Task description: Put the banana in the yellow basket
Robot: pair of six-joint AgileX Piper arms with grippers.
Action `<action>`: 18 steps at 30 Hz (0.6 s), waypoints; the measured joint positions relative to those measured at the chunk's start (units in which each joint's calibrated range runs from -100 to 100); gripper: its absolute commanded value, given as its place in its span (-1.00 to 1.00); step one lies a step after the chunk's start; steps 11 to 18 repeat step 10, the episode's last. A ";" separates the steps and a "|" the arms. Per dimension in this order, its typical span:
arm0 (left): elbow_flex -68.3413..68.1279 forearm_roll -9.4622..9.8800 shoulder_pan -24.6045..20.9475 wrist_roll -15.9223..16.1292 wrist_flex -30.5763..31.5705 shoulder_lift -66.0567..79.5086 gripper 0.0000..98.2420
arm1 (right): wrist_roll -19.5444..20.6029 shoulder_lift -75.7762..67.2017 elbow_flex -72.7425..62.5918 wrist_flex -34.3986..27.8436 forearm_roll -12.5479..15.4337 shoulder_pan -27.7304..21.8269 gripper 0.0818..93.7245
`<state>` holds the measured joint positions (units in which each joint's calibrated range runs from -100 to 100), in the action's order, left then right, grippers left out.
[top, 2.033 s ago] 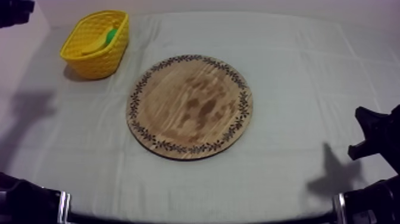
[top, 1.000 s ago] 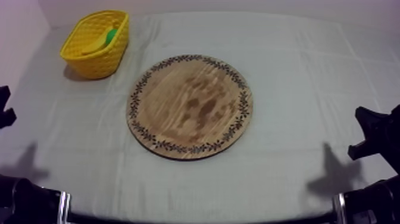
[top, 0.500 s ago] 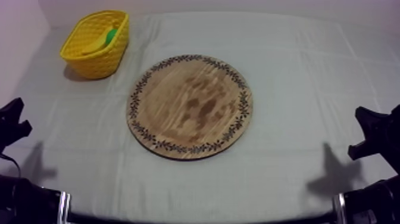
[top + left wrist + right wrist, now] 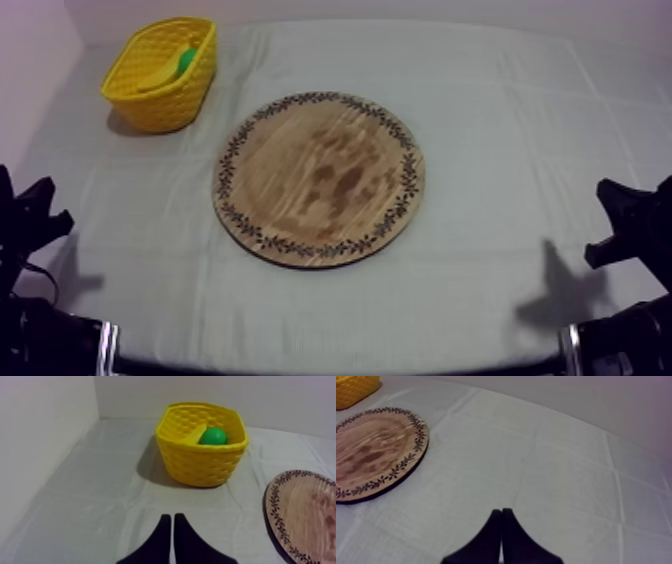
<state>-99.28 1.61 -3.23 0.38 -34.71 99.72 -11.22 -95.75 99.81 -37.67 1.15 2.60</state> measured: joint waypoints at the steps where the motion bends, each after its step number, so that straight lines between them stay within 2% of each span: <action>1: -0.05 0.06 0.04 0.00 0.00 0.00 -1.00 | 0.00 0.00 0.00 0.00 0.00 0.00 -0.99; 18: 0.01 0.17 -0.32 0.60 -0.27 0.00 -1.00 | 0.00 0.00 0.00 0.11 0.00 0.00 -0.99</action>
